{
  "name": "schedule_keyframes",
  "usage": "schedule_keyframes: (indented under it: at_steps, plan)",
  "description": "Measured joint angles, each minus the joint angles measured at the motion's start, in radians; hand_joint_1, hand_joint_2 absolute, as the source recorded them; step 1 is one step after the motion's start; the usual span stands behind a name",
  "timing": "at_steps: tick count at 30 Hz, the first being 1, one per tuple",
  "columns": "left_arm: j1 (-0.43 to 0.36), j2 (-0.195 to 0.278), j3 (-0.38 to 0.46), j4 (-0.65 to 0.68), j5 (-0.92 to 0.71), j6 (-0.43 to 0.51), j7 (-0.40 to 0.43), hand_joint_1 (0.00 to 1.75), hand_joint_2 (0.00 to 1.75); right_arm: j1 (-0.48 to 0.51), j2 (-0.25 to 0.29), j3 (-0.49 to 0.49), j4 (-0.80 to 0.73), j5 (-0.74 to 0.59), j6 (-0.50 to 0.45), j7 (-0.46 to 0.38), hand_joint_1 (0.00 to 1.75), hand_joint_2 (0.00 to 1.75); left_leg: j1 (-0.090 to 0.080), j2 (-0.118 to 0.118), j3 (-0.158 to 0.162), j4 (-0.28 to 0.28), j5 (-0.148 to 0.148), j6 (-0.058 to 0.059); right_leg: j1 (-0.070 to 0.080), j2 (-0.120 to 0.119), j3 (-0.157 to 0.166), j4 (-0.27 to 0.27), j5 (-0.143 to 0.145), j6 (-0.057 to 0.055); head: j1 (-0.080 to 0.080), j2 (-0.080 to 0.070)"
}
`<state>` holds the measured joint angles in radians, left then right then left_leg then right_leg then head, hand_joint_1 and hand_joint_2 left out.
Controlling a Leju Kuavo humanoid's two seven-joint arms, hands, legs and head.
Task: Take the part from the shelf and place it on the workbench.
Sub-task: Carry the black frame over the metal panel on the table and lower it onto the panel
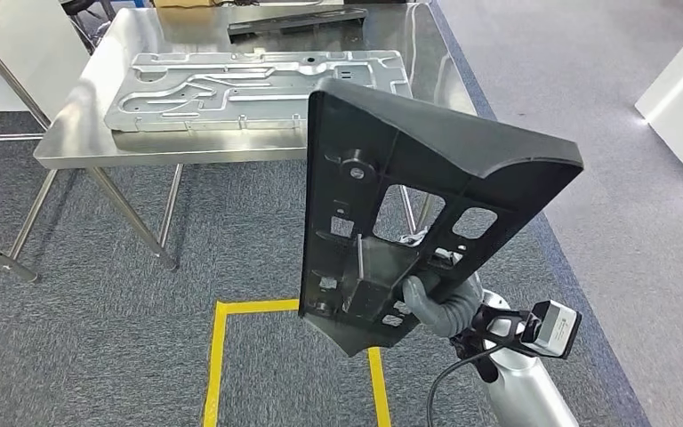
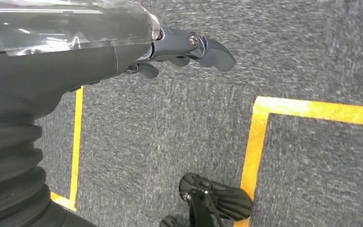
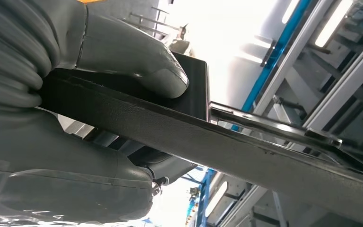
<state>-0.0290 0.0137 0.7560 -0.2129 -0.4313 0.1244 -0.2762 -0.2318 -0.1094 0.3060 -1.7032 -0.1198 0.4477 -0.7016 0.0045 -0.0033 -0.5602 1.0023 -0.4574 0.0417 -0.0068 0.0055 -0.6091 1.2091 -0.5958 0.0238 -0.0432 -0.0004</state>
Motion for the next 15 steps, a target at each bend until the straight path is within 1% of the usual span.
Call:
schedule_keyframes:
  at_steps: [1,2,3,4,5,6,7,8,9,10,11,12,13,14,15]
  plan:
    - [0.000,0.000,0.000,0.000,0.000,0.000,0.000,0.00,1.75,0.001,0.000,0.000,0.000,0.000,0.000,0.000,1.75,1.75,0.000,0.000,0.004,0.000,-0.005,0.000,-0.003,0.000,-0.040,0.054,-0.019,0.003,0.000,0.000]
    - [0.001,-0.001,0.000,0.000,0.000,0.000,0.000,0.00,1.75,0.003,0.000,0.000,0.000,0.000,0.000,0.000,1.75,1.75,0.000,0.000,0.010,0.000,-0.011,0.000,-0.005,0.000,-0.068,0.079,-0.020,0.007,0.000,0.000]
    - [0.002,-0.001,0.000,0.000,-0.001,0.000,0.000,0.00,1.75,0.004,0.000,0.000,0.000,0.000,0.000,0.000,1.75,1.75,0.001,-0.001,0.018,0.000,-0.018,-0.002,-0.007,-0.001,-0.078,0.068,0.000,0.008,0.000,0.000]
    - [0.003,-0.002,0.001,0.000,-0.001,0.000,0.000,0.00,1.75,0.005,0.000,0.000,0.000,0.000,0.001,0.000,1.75,1.75,0.001,-0.002,0.029,0.000,-0.026,-0.004,-0.008,-0.002,-0.071,0.021,0.040,0.008,0.000,0.000]
    - [0.004,-0.003,0.001,0.000,-0.001,0.000,0.000,0.00,1.75,0.005,0.000,0.000,0.000,0.000,0.002,0.000,1.75,1.75,0.002,-0.003,0.039,0.000,-0.034,-0.007,-0.009,-0.003,-0.052,-0.048,0.094,0.007,0.000,0.000]
    - [0.003,-0.003,0.003,0.000,-0.001,0.000,0.001,0.00,1.75,0.005,0.000,-0.001,0.000,0.000,0.004,0.000,1.75,1.75,0.001,-0.003,0.047,0.001,-0.043,-0.012,-0.007,-0.005,-0.035,-0.111,0.131,0.003,0.000,0.000]
    - [0.002,-0.004,0.005,0.000,-0.001,0.001,0.002,0.00,1.75,0.005,0.001,-0.001,0.001,0.000,0.006,0.000,1.75,1.75,0.001,-0.004,0.052,0.000,-0.049,-0.018,-0.004,-0.006,-0.023,-0.157,0.154,-0.003,0.000,0.000]
    - [0.002,-0.004,0.009,0.000,-0.001,0.002,0.003,0.00,1.75,0.005,0.003,-0.001,0.001,0.001,0.009,0.000,1.75,1.75,0.000,-0.004,0.054,0.000,-0.054,-0.024,-0.002,-0.007,-0.019,-0.181,0.165,-0.010,0.000,0.000]
    - [0.001,-0.004,0.012,0.000,-0.001,0.003,0.004,0.00,1.75,0.004,0.004,-0.001,0.002,0.001,0.011,0.000,1.75,1.75,-0.001,-0.003,0.058,0.001,-0.057,-0.030,0.000,-0.006,-0.019,-0.187,0.160,-0.017,0.000,0.000]
    - [0.000,-0.005,0.015,0.000,-0.001,0.003,0.005,0.00,1.75,0.003,0.006,-0.001,0.001,0.001,0.012,0.000,1.75,1.75,-0.001,-0.003,0.060,0.002,-0.058,-0.035,0.000,-0.004,-0.015,-0.189,0.163,-0.024,0.000,0.000]
    - [-0.001,-0.005,0.016,0.000,-0.001,0.003,0.006,0.00,1.75,0.002,0.008,0.000,0.001,0.001,0.012,0.000,1.75,1.75,0.000,-0.003,0.060,0.011,-0.060,-0.039,-0.001,-0.004,-0.008,-0.193,0.164,-0.030,0.000,0.000]
    - [-0.002,-0.006,0.016,0.000,-0.001,0.003,0.007,0.00,1.75,0.000,0.009,0.000,0.001,0.001,0.012,0.000,1.75,1.75,0.001,-0.002,0.052,0.035,-0.062,-0.043,-0.002,-0.004,0.001,-0.196,0.161,-0.036,0.000,0.000]
    - [-0.004,-0.006,0.017,0.000,-0.001,0.004,0.007,0.00,1.75,-0.003,0.011,0.000,0.001,0.001,0.012,0.000,1.75,1.75,0.003,-0.002,0.029,0.078,-0.070,-0.047,-0.003,-0.004,0.010,-0.198,0.157,-0.042,0.000,0.000]
    - [-0.006,-0.007,0.017,0.000,-0.001,0.004,0.008,0.00,1.75,-0.005,0.012,0.000,0.001,0.000,0.012,0.000,1.75,1.75,0.005,-0.002,-0.005,0.136,-0.085,-0.051,-0.003,-0.005,0.018,-0.200,0.152,-0.046,0.000,0.000]
    - [-0.006,-0.007,0.018,0.000,-0.001,0.004,0.008,0.00,1.75,-0.008,0.014,0.000,0.001,0.000,0.012,0.000,1.75,1.75,0.006,-0.002,-0.046,0.200,-0.107,-0.055,-0.003,-0.006,0.025,-0.200,0.145,-0.049,0.000,0.000]
